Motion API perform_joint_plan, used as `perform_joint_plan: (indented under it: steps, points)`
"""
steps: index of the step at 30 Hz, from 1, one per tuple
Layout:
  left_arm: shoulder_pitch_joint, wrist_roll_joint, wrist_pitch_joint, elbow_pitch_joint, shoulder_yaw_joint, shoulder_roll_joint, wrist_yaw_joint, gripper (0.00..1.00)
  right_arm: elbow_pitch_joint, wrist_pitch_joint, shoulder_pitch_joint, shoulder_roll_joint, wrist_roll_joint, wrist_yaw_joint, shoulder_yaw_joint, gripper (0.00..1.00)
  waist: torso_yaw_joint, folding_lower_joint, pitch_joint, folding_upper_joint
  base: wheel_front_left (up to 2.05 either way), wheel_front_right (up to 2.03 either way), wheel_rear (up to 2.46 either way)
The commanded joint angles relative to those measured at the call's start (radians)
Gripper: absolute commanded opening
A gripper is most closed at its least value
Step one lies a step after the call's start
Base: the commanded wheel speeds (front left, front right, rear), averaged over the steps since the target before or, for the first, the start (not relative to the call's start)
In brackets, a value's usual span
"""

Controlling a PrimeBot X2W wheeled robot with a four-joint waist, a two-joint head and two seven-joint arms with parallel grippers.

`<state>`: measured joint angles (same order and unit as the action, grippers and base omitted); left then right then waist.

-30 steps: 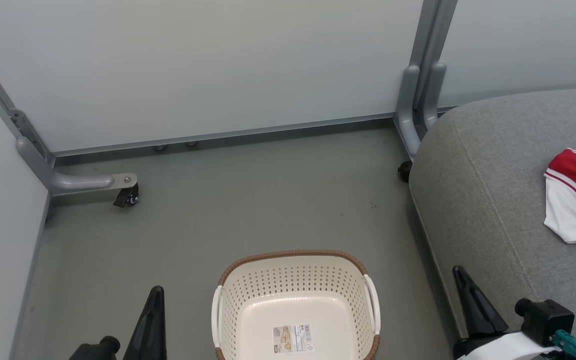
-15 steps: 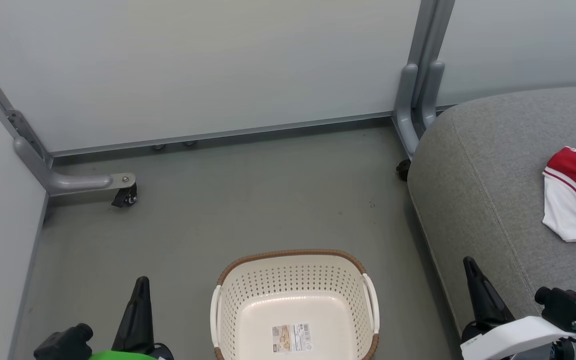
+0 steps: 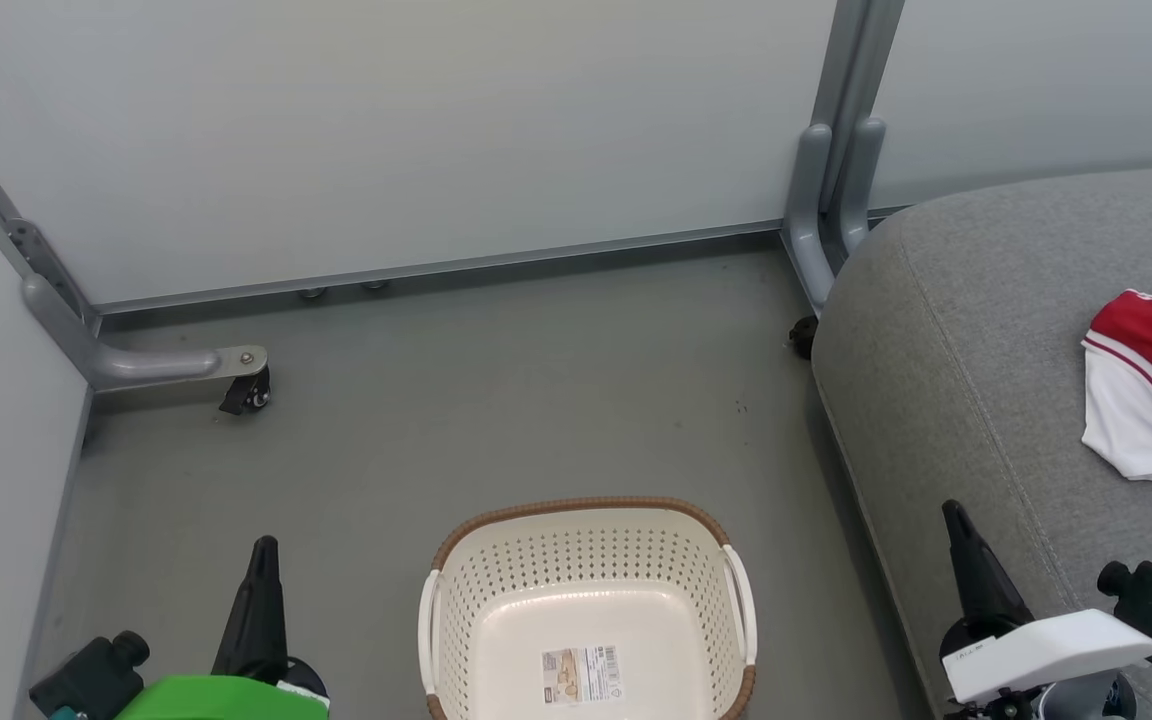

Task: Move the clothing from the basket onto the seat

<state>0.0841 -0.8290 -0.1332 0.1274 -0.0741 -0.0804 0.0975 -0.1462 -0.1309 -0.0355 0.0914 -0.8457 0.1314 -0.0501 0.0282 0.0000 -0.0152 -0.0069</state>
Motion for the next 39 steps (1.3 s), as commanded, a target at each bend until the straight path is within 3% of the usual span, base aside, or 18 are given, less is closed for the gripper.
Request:
perform_joint_plan:
  steps: [1, 39]
  points:
    - [-0.033, -0.041, 0.005, -0.005, 0.007, -0.011, 0.006, 0.00, 0.005, 0.008, 0.027, 0.009, -0.038, 0.000, 0.008, 0.00, 0.000, 0.0000, 0.000, 0.0022, 0.00, 0.00, 0.00]
    - [-0.124, -0.477, 0.102, 0.059, 0.063, -0.022, 0.022, 0.00, -0.050, 0.107, 0.094, 0.010, -0.461, -0.001, 0.056, 0.00, -0.013, 0.0000, 0.008, 0.0043, 0.00, 0.00, 0.00]
